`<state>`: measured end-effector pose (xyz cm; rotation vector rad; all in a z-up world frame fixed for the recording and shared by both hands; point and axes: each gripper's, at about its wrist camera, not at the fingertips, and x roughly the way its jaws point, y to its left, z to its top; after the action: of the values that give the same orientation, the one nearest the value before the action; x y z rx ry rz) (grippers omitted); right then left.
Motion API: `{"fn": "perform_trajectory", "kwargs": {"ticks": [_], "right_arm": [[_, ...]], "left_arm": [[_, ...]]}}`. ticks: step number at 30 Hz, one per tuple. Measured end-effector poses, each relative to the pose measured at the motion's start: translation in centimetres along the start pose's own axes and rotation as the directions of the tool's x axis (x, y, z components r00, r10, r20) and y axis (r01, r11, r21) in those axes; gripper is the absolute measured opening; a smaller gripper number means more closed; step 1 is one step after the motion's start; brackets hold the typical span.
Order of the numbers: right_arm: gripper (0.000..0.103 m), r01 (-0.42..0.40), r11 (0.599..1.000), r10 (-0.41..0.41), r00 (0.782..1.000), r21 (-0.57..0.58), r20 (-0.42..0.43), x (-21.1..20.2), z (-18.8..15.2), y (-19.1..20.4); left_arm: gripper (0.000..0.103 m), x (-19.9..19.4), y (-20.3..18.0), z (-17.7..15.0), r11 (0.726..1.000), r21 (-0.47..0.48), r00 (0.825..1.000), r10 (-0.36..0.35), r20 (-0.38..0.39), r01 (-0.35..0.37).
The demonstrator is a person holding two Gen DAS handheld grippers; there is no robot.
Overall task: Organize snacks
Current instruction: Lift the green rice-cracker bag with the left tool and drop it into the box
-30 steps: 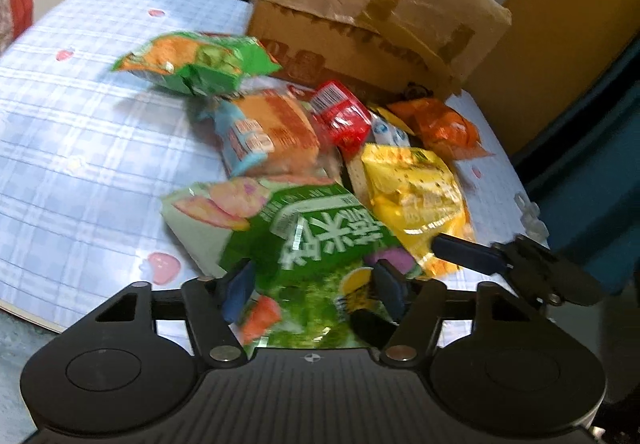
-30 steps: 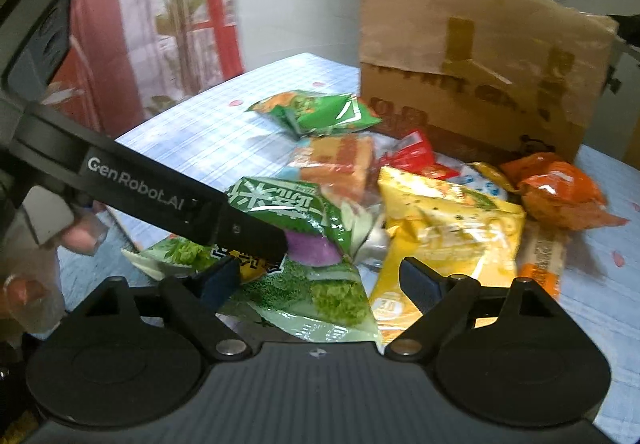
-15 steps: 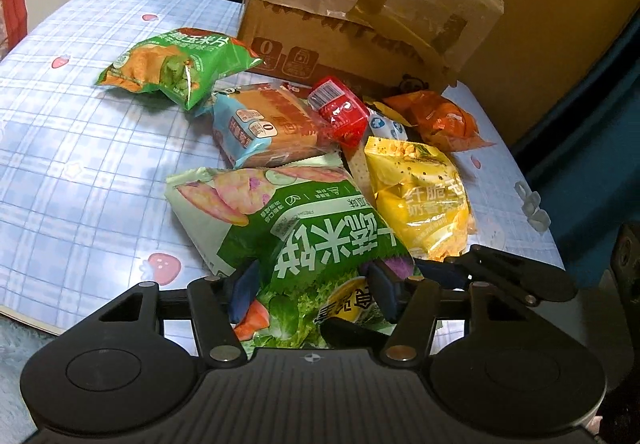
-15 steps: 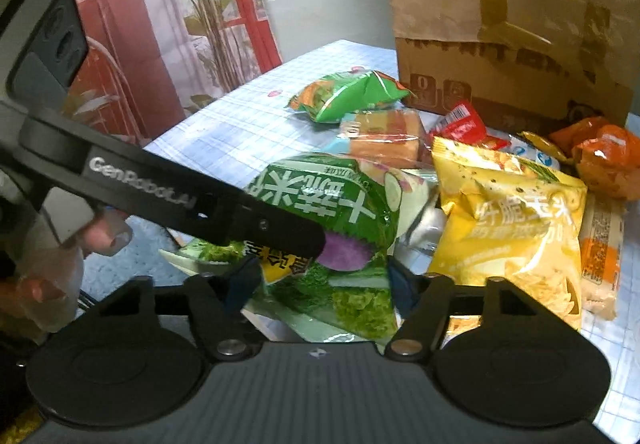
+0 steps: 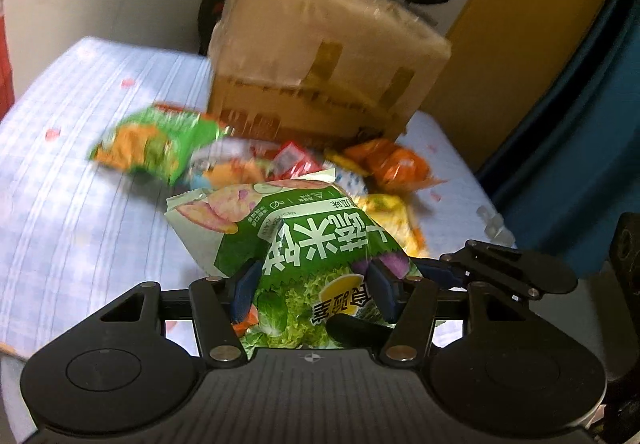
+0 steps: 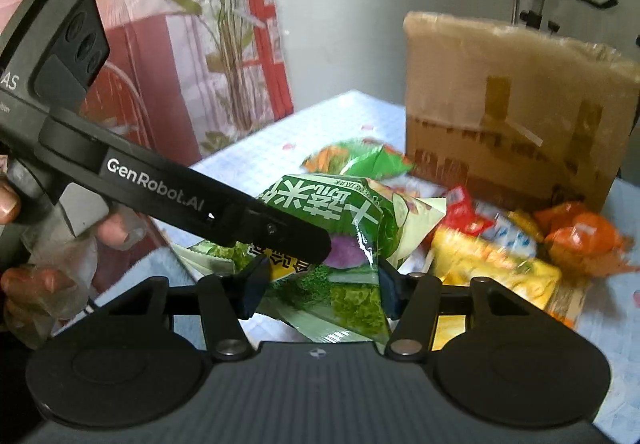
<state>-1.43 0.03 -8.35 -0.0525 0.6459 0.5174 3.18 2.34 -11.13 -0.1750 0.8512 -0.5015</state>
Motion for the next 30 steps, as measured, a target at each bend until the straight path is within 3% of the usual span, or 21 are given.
{"fn": "perform_trajectory", "kwargs": {"ticks": [9, 16, 22, 30], "right_arm": [[0.057, 0.076, 0.996, -0.068, 0.986, -0.045, 0.150, -1.9, 3.5, -1.5], [0.057, 0.143, 0.987, -0.117, 0.955, -0.079, 0.272, -2.3, 6.2, -3.2], [0.057, 0.172, 0.983, -0.142, 0.936, -0.066, 0.323, -2.4, 10.1, -6.3], [0.057, 0.194, 0.981, -0.182, 0.925, -0.002, 0.332, -1.1, 15.6, -12.2]], "left_arm": [[0.061, -1.1, -3.1, 4.5, 0.995, 0.103, 0.992, -0.017, 0.122, 0.004], [0.061, -1.3, -5.4, 8.9, 0.981, 0.194, 0.977, -0.032, 0.210, -0.009], [0.062, -0.4, -7.0, 14.1, 0.966, 0.257, 0.968, -0.053, 0.244, -0.012], [0.062, 3.6, -8.4, 21.5, 0.963, 0.268, 0.973, -0.080, 0.214, 0.020]]}}
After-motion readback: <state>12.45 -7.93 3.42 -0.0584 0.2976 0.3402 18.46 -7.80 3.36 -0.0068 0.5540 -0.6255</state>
